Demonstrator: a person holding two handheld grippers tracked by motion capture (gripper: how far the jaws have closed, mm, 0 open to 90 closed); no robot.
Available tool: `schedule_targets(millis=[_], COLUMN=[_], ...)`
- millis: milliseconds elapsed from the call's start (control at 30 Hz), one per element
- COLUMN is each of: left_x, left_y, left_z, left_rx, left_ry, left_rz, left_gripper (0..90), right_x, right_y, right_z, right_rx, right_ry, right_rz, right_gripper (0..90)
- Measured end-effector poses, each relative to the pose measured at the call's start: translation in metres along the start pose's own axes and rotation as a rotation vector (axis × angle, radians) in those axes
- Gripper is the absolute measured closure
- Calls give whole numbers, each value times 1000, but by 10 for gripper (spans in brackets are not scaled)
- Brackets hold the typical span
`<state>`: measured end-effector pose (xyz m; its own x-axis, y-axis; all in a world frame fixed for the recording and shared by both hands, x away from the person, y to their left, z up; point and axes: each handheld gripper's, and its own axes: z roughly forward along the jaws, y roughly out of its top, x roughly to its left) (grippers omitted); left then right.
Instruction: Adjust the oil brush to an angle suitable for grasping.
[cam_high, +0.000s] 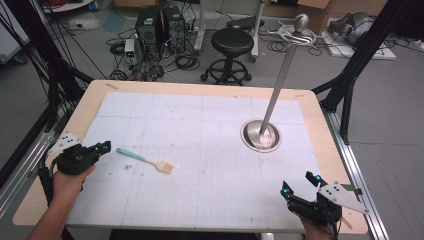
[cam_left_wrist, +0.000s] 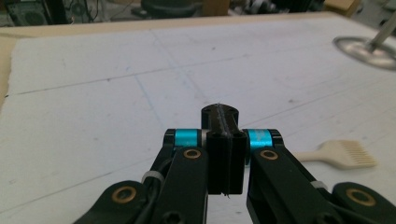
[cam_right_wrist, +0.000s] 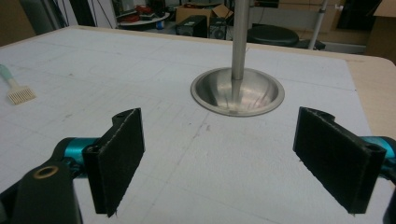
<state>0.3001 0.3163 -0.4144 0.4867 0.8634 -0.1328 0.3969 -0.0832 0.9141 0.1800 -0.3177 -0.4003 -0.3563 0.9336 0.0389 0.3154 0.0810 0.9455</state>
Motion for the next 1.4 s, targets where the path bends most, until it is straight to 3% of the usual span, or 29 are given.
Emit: schedule_targets(millis=[233, 333, 433, 600, 767, 833, 867, 1200, 1267, 1367, 1400], left_x=[23, 32, 31, 25, 22, 21, 16, -2, -7, -9, -7], left_y=[-11, -16, -16, -10, -11, -11, -11, -11, -11, -10, -9], left_z=[30, 36, 40, 53, 56, 55, 56, 61, 62, 63, 63], left_rx=[126, 147, 150, 241, 259, 265, 269, 283, 289, 280, 263], left_ry=[68, 67, 65, 51, 48, 30, 13, -68, -85, -59, -26], left_rz=[2, -24, -15, 17, 35, 41, 67, 106, 146, 163, 150], left_gripper=[896, 896, 896, 896, 896, 895, 895, 891, 860, 868, 879], right_x=[0, 0, -1, 0, -1, -1, -1, -1, -1, -2, -2], right_y=[-1, -1, -1, 0, -1, -1, -1, -1, -1, -1, -1], right_z=[-1, -2, -3, -2, -3, -3, -3, -3, -4, -6, -7], right_rx=[8, 8, 3, 9, 5, 8, 11, 15, 15, 7, 9], right_ry=[-2, -7, -9, -4, -8, -9, -9, -7, -12, -17, -17], right_rz=[-5, 2, 0, -10, -2, -4, -5, -4, 4, 8, 14], right_gripper=[161, 161, 161, 161, 161, 162, 161, 162, 161, 162, 162])
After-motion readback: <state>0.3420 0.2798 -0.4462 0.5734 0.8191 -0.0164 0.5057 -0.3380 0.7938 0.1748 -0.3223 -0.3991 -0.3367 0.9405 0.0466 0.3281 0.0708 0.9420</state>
